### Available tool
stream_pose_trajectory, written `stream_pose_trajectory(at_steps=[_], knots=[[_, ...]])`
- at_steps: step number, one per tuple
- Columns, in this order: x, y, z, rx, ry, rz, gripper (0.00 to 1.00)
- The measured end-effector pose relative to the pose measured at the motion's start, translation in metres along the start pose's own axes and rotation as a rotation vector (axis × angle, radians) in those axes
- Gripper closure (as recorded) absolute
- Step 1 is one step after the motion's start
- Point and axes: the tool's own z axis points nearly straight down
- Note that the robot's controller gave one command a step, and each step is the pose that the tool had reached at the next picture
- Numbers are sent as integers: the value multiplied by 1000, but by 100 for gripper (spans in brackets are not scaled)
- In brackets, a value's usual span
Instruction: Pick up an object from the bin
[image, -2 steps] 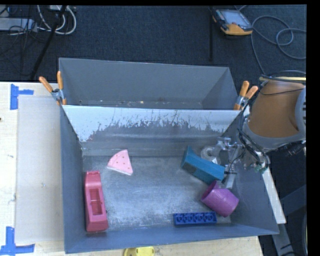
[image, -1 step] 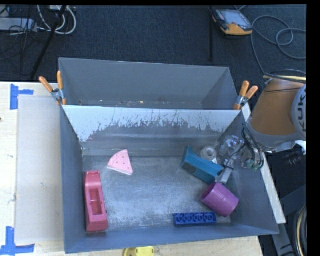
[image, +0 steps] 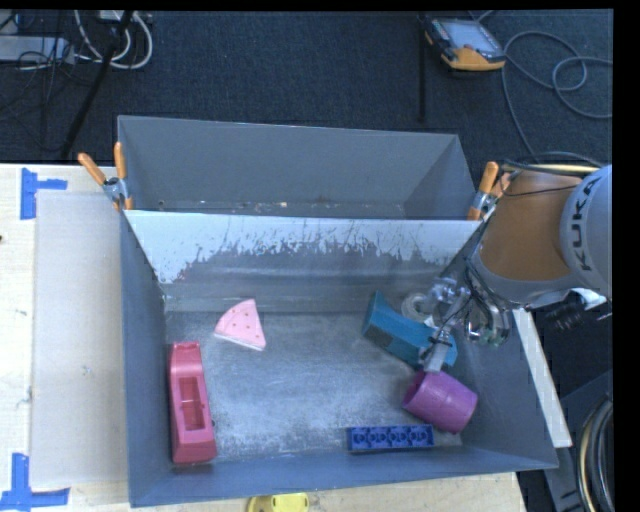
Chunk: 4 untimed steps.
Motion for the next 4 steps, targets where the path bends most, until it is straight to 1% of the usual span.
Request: stream_pose_trajectory(at_steps=[1, 2, 4], knots=[[0, 3, 27, 0, -2, 149, 0], [-4, 12, 41, 5, 5, 222, 100], [-4, 11, 39, 6, 6, 222, 100]])
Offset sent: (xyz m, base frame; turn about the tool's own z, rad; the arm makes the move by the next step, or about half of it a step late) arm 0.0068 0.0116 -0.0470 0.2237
